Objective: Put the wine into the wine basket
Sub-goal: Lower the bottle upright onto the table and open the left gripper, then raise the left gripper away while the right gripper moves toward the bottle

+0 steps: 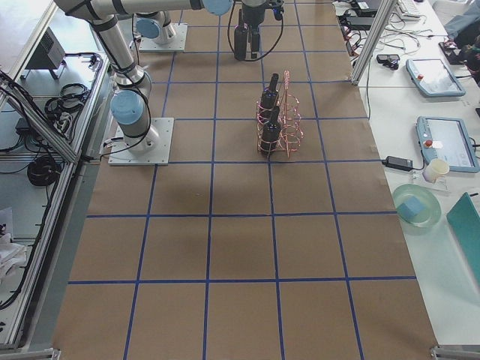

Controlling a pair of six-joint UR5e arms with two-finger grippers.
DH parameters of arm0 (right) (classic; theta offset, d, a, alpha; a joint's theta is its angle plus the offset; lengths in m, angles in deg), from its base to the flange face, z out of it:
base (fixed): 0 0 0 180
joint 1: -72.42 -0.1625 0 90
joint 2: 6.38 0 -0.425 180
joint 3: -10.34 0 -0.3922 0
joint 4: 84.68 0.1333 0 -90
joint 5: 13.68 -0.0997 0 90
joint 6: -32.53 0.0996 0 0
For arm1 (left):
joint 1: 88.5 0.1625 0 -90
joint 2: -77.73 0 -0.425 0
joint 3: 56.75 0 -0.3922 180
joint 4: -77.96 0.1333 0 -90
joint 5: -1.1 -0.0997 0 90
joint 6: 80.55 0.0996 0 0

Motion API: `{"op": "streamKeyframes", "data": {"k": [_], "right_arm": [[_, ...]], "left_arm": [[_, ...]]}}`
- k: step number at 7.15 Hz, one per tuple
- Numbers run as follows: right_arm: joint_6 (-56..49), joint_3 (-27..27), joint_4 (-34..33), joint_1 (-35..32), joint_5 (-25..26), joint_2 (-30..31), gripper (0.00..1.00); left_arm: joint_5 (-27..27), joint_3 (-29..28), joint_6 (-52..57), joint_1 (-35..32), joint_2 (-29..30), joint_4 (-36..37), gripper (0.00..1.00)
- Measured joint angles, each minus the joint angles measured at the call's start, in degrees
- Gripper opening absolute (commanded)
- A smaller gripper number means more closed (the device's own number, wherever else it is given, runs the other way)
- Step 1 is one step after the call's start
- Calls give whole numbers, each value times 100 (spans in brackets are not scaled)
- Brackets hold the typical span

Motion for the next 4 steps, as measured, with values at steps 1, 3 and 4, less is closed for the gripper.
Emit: {"op": "streamKeyframes", "data": {"k": [1,3,4], "right_arm": [[14,2,7,-3,0,8,100],[105,8,16,-30,-40,27,100],[278,9,11,-90,-87,32,100]], "left_arm": [[6,-82,-16,0,-53,-83,100],[7,-507,-225,27,-125,-436,100],[-12,-772,-265,79,-112,-635,100]]}}
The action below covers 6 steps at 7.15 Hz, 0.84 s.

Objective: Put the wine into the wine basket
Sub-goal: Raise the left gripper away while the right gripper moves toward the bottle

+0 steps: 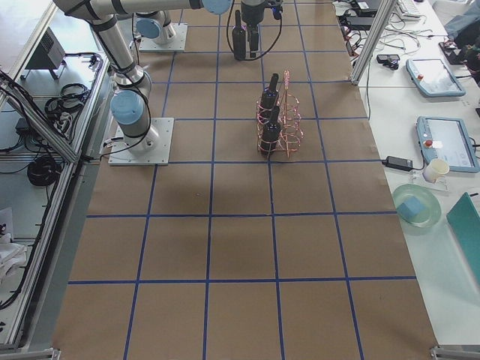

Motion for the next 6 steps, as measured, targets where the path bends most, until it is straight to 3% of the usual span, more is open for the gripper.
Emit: {"op": "streamKeyframes", "data": {"k": [2,6], "right_arm": [[637,-14,4,-407,-56,-20,100],[2327,-279,-29,-1648,-280,-166,100]], "left_arm": [[7,-370,16,324,55,-255,100],[170,-485,690,1858,188,-191,100]]}}
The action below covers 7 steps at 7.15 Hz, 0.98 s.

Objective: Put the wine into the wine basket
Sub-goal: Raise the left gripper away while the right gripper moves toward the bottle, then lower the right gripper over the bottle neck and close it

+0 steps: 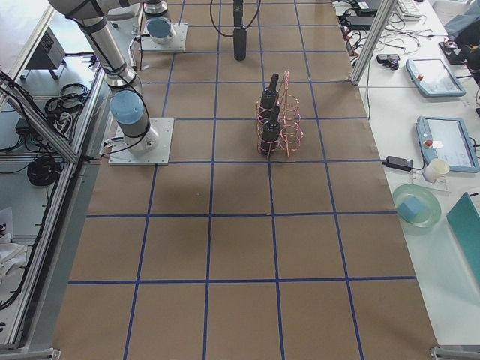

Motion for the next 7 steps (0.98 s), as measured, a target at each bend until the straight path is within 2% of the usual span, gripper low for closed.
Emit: {"op": "streamKeyframes", "data": {"k": [3,5,7], "right_arm": [[1577,-788,-269,-1305,-37,-995,100],[2368,-939,-896,-1936,-22,-1616,100],[2749,-971,-1298,-2206,-33,-1949,100]], "left_arm": [[-59,-28,274,678,11,-25,100],[-188,-30,277,738,-48,-12,100],[-471,-26,276,717,-97,-32,100]]}}
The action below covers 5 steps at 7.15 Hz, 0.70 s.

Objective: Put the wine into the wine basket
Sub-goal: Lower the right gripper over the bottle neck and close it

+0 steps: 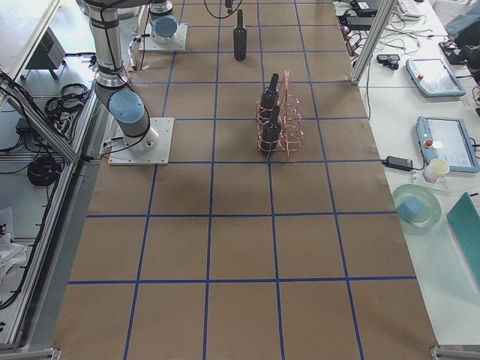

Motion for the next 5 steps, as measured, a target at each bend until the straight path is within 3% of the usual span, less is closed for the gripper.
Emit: {"op": "streamKeyframes", "data": {"k": [5], "right_arm": [[13,50,-564,-40,104,-464,100]], "left_arm": [[-149,16,10,-29,20,9,100]]}}
